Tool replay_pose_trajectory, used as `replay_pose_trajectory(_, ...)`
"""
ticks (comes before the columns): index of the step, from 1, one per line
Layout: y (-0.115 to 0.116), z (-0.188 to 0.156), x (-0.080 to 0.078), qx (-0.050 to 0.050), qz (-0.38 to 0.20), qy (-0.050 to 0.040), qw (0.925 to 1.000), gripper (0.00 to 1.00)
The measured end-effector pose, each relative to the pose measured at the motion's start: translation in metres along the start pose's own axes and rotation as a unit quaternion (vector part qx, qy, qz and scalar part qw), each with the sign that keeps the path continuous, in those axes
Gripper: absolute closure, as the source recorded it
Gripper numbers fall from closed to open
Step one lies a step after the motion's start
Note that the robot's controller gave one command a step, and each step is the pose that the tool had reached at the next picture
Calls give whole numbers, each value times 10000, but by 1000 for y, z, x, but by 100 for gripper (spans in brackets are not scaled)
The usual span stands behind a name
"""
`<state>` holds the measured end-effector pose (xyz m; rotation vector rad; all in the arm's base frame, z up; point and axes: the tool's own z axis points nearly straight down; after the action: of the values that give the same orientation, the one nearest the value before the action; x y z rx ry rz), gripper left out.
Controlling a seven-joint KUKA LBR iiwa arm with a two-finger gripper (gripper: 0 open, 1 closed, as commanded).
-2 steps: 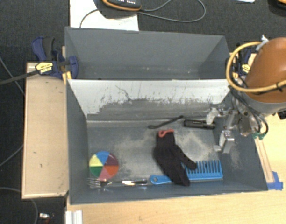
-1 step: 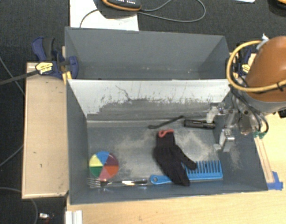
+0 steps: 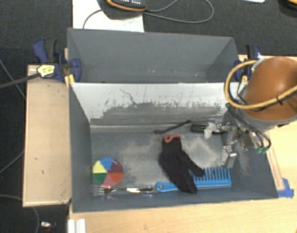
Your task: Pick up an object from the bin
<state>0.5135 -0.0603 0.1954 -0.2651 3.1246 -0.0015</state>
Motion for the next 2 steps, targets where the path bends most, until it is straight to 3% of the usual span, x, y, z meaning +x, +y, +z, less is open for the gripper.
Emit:
replay_pose_trajectory(1,26,57,17,15,-1340,-31,9910,0)
replay_pose_trajectory(2,40,92,17,13,-1860,-19,9826,0)
